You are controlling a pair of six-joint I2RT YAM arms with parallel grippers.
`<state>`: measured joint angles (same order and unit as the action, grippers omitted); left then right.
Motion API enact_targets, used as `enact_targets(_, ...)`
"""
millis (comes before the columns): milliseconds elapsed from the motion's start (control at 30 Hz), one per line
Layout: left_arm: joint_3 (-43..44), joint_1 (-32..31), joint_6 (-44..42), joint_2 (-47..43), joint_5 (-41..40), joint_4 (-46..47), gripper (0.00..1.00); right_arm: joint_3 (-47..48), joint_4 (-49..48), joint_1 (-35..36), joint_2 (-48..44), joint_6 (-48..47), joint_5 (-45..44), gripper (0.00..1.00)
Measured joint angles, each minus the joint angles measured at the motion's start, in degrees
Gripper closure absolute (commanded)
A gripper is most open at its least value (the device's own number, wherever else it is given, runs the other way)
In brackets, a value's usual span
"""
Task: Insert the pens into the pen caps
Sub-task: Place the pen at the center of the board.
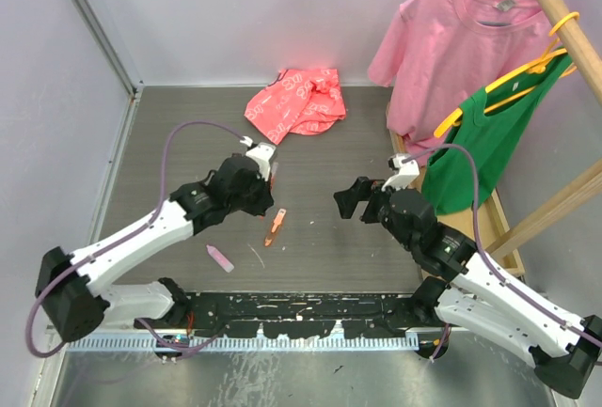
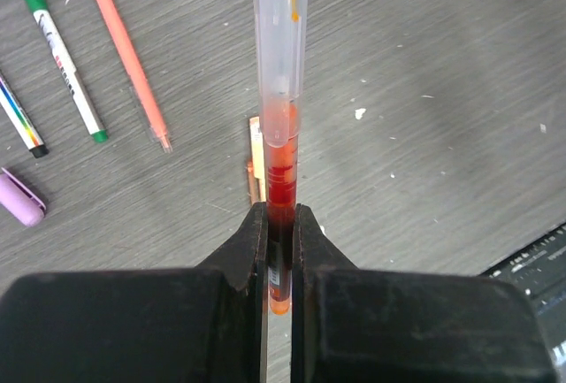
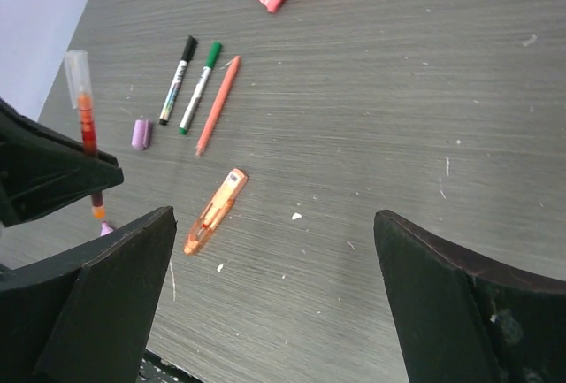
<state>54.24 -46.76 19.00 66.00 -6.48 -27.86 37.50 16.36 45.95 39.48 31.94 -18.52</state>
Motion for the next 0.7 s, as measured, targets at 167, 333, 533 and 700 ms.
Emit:
enact_targets(167,2.71,3.06,-0.31,9.29,2.05,0.57,1.0,-1.14,2.8,0.0,-2.6,3.61,-2.69,0.01)
enact_targets(333,5.25,4.85,0.07,16.98,2.89,2.36,0.99,-1.25,5.11,0.0,-3.89,5.09,-4.35,0.01)
enact_targets(533,7.74,7.56,0.07,24.94,3.26,2.89,1.0,-3.06,7.13,0.0,-5.4,5.92,-4.76,0.01)
enact_targets(700,11.19,8.61,-0.42,30.45,3.23,2.78,1.0,-4.0,8.79,0.0,-5.88,6.19,-4.68,0.01)
